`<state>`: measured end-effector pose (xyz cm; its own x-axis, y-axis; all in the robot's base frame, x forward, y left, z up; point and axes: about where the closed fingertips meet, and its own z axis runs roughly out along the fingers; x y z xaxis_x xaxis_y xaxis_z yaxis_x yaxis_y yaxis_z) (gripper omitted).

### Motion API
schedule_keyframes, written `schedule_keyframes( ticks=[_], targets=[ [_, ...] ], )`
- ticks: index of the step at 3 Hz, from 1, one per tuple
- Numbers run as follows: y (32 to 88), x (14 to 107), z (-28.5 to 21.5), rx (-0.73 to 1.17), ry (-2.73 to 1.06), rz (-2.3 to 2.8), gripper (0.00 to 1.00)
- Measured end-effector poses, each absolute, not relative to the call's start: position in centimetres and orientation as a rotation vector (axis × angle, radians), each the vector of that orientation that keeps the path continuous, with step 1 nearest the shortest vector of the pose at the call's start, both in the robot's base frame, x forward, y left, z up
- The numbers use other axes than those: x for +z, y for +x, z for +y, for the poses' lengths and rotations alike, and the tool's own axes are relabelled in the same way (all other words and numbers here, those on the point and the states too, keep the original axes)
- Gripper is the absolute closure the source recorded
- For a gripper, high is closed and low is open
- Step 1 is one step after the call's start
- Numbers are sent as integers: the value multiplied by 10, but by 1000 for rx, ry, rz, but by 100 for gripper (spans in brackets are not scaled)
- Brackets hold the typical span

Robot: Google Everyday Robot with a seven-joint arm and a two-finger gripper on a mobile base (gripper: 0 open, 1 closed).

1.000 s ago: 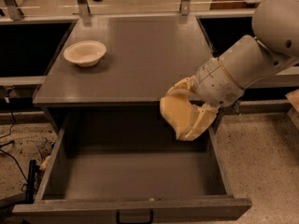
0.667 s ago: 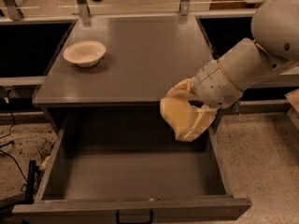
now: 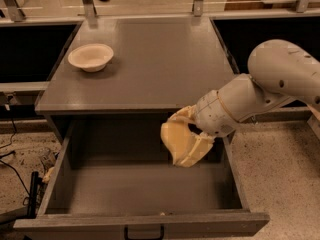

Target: Place sponge into top drawer

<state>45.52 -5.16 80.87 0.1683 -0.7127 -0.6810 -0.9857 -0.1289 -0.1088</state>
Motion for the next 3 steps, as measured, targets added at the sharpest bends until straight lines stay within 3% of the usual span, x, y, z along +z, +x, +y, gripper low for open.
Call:
schedule_keyframes(
  ticks=[3],
  targets=[
    [449, 765, -34, 763, -1867, 1638, 100]
  ],
)
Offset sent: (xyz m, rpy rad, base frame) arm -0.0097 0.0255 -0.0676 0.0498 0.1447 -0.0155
